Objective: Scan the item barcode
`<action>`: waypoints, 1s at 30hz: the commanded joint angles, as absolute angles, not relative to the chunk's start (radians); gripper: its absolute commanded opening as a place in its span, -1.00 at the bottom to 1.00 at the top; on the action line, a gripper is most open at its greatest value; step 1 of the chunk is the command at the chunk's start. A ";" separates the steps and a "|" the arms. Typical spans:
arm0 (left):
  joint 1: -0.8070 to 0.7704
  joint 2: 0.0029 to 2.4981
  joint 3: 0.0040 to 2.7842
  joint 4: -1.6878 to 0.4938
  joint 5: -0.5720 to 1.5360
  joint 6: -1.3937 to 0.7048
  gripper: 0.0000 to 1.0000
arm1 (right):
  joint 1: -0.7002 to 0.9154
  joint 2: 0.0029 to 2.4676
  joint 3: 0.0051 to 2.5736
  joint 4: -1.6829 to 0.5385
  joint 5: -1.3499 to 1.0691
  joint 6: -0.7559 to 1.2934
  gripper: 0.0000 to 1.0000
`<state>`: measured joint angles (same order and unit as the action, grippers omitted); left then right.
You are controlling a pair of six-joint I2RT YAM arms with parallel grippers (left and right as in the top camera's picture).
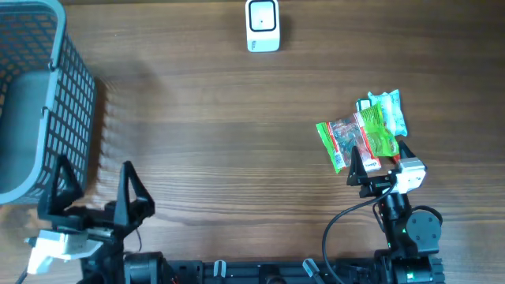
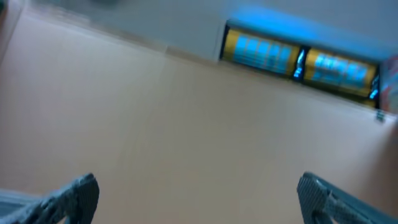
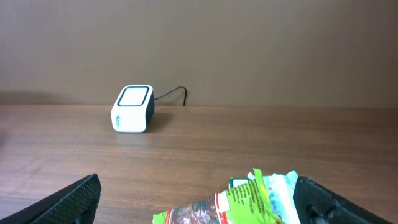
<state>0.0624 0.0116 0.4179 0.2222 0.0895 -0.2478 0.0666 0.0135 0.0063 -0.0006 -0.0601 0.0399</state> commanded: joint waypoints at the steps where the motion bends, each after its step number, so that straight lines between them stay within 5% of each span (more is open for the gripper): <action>1: 0.070 0.004 0.258 0.380 0.115 -0.239 1.00 | 0.064 0.005 0.005 0.002 -0.075 0.028 0.99; 12: 0.070 0.004 0.006 0.421 0.115 -0.239 1.00 | 0.064 0.009 0.005 0.002 -0.075 0.028 1.00; 22: 0.070 0.004 0.006 -0.051 0.115 -0.239 1.00 | 0.064 0.014 0.005 0.002 -0.075 0.028 0.99; 30: 0.070 0.004 0.006 -0.069 0.141 0.009 1.00 | 0.064 0.014 0.005 0.002 -0.075 0.028 0.99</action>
